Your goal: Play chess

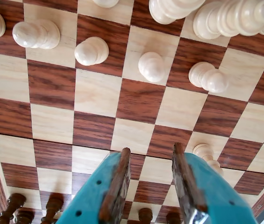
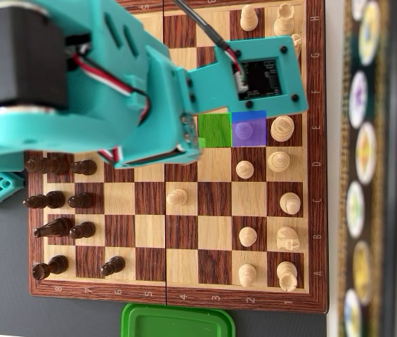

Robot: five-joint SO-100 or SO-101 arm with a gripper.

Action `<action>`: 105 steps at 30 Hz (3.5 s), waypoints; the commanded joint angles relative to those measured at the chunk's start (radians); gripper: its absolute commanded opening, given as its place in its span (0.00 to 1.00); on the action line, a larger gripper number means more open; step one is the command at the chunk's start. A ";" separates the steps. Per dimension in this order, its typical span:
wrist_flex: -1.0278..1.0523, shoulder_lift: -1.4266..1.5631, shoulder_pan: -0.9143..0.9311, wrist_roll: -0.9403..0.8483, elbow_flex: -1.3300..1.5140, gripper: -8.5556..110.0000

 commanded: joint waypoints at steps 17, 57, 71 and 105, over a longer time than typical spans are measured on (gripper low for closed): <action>0.006 -0.199 -0.003 -0.005 -0.239 0.19; -0.002 -0.371 0.008 -0.005 -0.385 0.19; -0.002 -0.400 0.014 -0.005 -0.391 0.19; 0.006 -0.399 0.018 -0.008 -0.414 0.18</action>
